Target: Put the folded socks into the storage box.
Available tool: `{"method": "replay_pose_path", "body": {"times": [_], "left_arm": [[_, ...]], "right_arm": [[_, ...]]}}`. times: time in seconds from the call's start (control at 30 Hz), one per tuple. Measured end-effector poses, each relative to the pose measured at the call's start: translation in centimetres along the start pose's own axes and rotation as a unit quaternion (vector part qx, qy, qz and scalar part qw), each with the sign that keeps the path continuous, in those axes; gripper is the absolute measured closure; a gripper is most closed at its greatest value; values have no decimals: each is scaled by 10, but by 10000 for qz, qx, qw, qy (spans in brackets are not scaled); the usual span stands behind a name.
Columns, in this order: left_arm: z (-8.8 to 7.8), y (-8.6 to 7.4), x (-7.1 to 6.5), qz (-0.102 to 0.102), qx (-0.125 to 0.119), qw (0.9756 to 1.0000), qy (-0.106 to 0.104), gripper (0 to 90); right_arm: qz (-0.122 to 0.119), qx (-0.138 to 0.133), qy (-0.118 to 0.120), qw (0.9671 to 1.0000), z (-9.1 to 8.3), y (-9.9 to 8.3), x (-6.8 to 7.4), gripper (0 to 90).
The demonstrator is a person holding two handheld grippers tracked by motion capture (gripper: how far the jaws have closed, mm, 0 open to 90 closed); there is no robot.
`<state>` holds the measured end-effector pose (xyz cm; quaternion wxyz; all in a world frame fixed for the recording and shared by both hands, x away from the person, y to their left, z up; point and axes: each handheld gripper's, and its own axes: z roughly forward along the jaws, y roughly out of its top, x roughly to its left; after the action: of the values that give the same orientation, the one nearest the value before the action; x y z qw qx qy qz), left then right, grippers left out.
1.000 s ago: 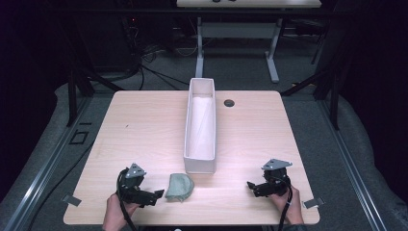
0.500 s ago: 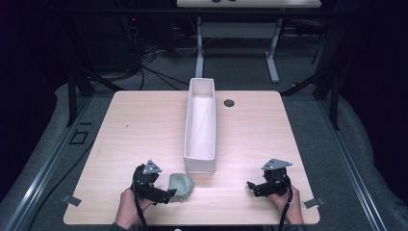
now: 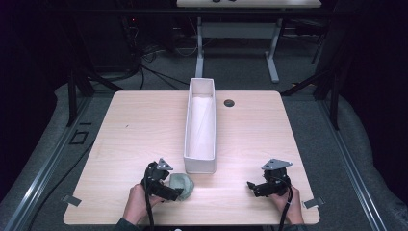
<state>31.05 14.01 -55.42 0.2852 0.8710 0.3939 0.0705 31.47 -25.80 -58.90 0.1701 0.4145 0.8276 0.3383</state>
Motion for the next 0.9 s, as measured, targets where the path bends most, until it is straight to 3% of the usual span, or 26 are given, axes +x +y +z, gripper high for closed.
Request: {"method": "replay_pose_path", "body": {"times": [0.17,0.47,0.9], "left_arm": [[4,3,-3,63,270,9995,161,157],[8,7,-6,-28,581,9982,127,252],[7,10,-2,38,754,9965,-349,475]], "right_arm": [[4,-4,-7,10000,0,0,0,2],[4,-10,-12,10000,0,0,0,7],[27,-16,-35,10000,0,0,0,14]]}}
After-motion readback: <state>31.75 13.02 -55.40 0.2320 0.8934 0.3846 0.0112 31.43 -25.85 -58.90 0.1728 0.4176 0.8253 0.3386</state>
